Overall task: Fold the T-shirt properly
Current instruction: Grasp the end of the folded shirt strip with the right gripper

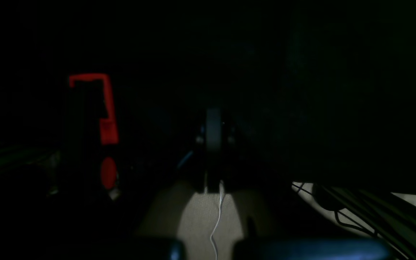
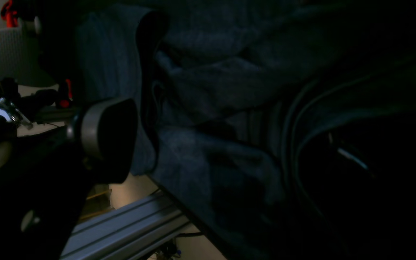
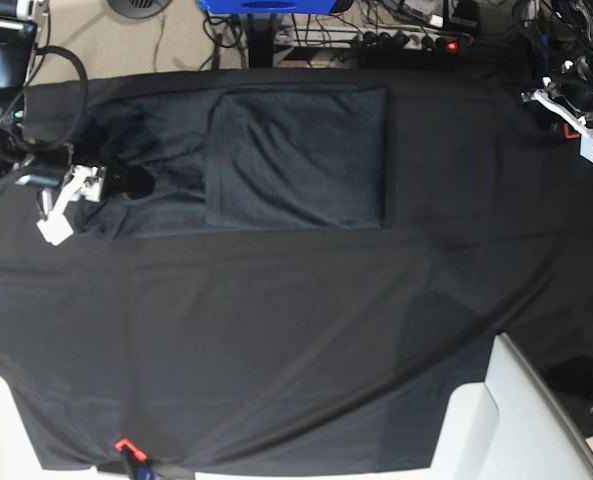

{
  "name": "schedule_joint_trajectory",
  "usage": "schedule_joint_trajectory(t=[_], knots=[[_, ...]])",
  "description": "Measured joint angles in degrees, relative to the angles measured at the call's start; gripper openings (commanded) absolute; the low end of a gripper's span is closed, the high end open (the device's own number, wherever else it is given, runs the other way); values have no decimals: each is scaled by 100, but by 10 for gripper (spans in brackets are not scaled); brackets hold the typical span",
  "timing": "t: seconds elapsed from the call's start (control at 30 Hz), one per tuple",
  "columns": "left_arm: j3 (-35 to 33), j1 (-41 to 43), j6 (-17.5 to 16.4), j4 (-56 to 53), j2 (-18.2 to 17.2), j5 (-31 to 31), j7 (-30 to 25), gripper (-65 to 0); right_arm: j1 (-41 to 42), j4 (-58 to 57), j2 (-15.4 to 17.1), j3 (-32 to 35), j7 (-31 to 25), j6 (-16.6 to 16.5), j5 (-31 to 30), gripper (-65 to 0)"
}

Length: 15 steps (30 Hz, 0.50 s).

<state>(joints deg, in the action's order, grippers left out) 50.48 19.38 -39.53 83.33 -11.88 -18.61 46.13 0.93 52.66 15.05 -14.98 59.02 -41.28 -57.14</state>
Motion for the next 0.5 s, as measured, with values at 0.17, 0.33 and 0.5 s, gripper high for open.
schedule_joint_trajectory(t=[0.17,0.33,0.5], knots=[[0,0,0,0,-2,0,0,-650,-2,-33,-68,15,-28,7,52,-164],[0,-2,0,0,-2,0,0,-650,-33,-61,-87,26,-24,7,50,-189],[0,-2,0,0,13,0,0,-650,-33,-61,-98,26,-4,7,52,-197]])
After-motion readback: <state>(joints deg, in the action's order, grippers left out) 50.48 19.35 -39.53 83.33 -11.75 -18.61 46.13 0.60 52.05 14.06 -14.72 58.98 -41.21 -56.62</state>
